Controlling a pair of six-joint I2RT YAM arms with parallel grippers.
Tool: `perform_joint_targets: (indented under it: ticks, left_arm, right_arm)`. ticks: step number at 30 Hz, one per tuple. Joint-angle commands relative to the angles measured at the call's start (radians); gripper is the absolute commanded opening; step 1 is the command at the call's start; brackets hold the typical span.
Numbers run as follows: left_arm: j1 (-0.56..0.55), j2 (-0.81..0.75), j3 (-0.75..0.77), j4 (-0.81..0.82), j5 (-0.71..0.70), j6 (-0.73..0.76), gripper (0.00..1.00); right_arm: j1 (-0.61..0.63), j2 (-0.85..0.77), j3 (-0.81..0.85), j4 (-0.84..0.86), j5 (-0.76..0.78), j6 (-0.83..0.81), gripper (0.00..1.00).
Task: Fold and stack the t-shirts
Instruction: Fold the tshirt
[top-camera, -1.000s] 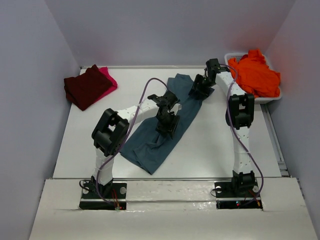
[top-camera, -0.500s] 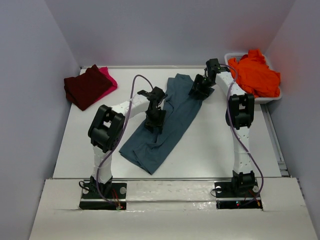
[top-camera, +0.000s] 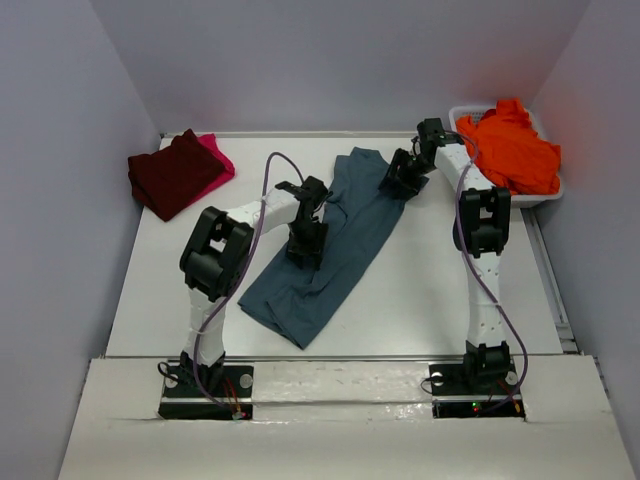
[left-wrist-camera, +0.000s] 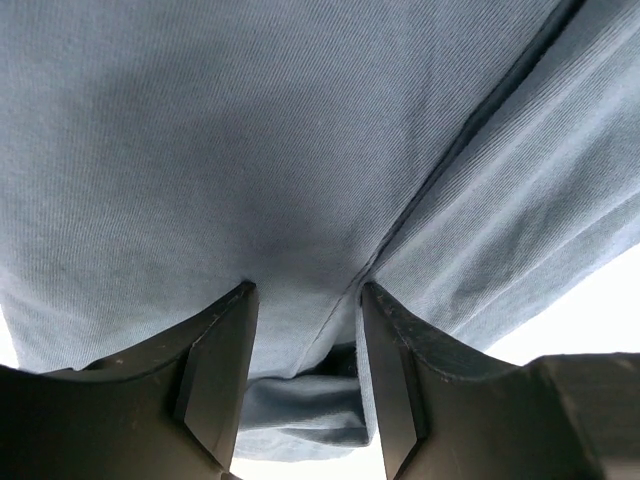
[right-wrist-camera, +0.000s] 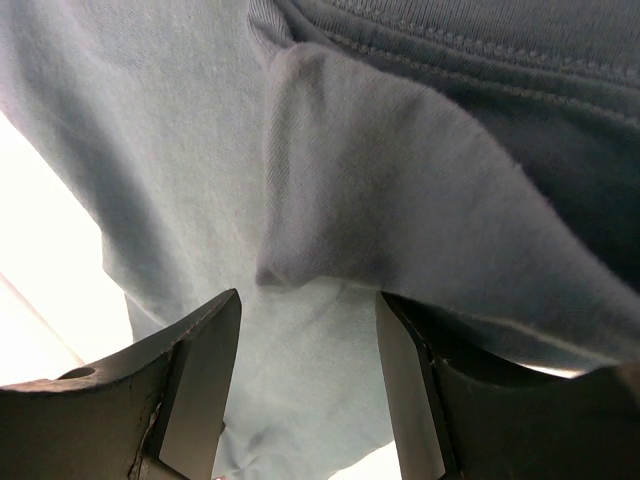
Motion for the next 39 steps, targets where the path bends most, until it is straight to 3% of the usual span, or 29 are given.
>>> perform_joint_targets:
  ticks: [1, 11, 16, 18, 19, 21, 39]
  left_arm:
    - [0.010, -0.088, -0.038, -0.045, -0.026, 0.007, 0.59]
    - [0.021, -0.134, -0.131, -0.035, 0.017, 0.006, 0.59]
    - [0.012, -0.151, -0.200, -0.034, 0.034, 0.012, 0.59]
    - [0.003, -0.168, -0.223, -0.034, 0.042, 0.007, 0.59]
    - [0.003, -0.174, -0.243, -0.032, 0.048, 0.007, 0.59]
    - [-0.010, -0.185, -0.262, -0.035, 0.054, 0.006, 0.59]
    - [-0.040, -0.373, -0.495, -0.023, 0.078, -0.072, 0.59]
  right_arm:
    - [-0.025, 0.040, 0.053, 0.001, 0.006, 0.004, 0.62]
    - [-0.056, 0.185, 0.260, -0.024, -0.112, 0.046, 0.64]
    - [-0.065, 0.239, 0.282, 0.016, -0.181, 0.074, 0.65]
    - [-0.065, 0.276, 0.299, 0.028, -0.207, 0.080, 0.72]
    - [-0.065, 0.286, 0.320, 0.031, -0.216, 0.083, 0.82]
    - [-0.065, 0.305, 0.337, 0.042, -0.230, 0.089, 0.85]
    - [-0.092, 0.348, 0.336, 0.100, -0.293, 0.114, 0.87]
